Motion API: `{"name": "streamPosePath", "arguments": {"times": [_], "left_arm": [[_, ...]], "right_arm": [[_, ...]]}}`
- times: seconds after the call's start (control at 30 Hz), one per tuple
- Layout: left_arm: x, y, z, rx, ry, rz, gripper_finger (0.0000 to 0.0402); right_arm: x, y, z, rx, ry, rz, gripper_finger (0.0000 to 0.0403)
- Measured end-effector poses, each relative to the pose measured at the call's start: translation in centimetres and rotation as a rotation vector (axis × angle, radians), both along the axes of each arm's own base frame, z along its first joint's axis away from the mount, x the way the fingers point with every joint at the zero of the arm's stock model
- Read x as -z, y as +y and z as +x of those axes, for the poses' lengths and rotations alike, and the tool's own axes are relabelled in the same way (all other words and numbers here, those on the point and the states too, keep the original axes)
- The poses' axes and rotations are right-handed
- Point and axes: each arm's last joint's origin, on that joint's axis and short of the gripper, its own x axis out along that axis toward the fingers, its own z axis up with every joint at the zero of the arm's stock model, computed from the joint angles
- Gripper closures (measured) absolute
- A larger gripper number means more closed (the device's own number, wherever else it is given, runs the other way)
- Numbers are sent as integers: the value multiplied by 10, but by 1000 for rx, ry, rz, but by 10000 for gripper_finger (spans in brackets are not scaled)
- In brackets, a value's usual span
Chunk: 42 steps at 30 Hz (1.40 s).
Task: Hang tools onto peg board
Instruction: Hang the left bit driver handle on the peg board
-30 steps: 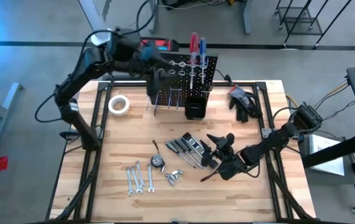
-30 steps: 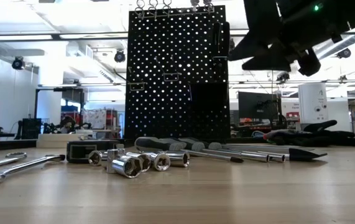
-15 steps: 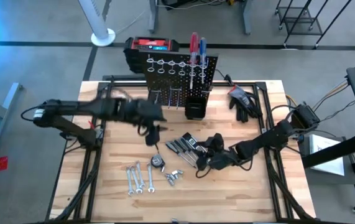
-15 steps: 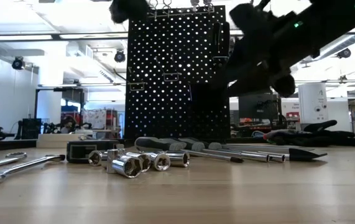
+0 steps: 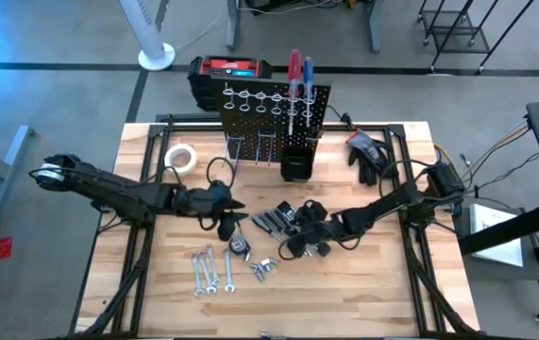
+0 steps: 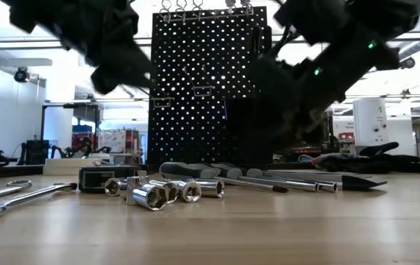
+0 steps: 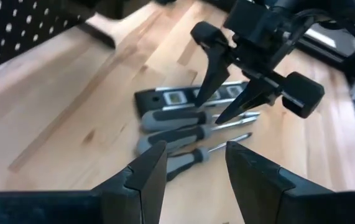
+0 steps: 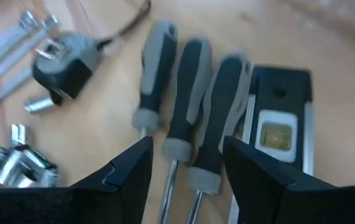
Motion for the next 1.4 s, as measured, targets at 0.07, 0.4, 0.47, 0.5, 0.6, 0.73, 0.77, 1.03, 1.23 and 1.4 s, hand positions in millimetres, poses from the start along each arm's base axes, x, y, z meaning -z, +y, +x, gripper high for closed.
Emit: {"name": "streamPosePath", "arguments": {"times": [0.07,0.4,0.47,0.5,0.6,0.73,0.77,1.03,1.23,1.4], "left_arm": [[6,0,0,-13,5,-5,247],[12,-1,12,-9,40,23,247],[11,-2,15,-5,41,30,247],[10,-2,17,-2,41,35,247],[8,-3,22,13,45,51,247],[-1,-5,28,49,43,93,247],[-4,-5,29,58,40,97,247],[-23,-4,30,84,-19,111,247],[-12,-2,23,61,2,96,247],[8,-1,16,32,6,46,247]], "right_arm": [[6,-3,3,11,57,-14,235],[3,-12,16,8,225,-91,291],[0,-12,17,-7,258,-92,299],[-1,-11,17,-13,270,-88,302],[-1,-11,16,-22,300,-89,306],[0,-14,15,-41,322,-54,301],[0,-14,15,-44,324,-50,298],[2,-17,15,-104,350,8,276],[4,-16,12,-147,378,5,265],[5,-22,12,-158,388,-15,258]]}}
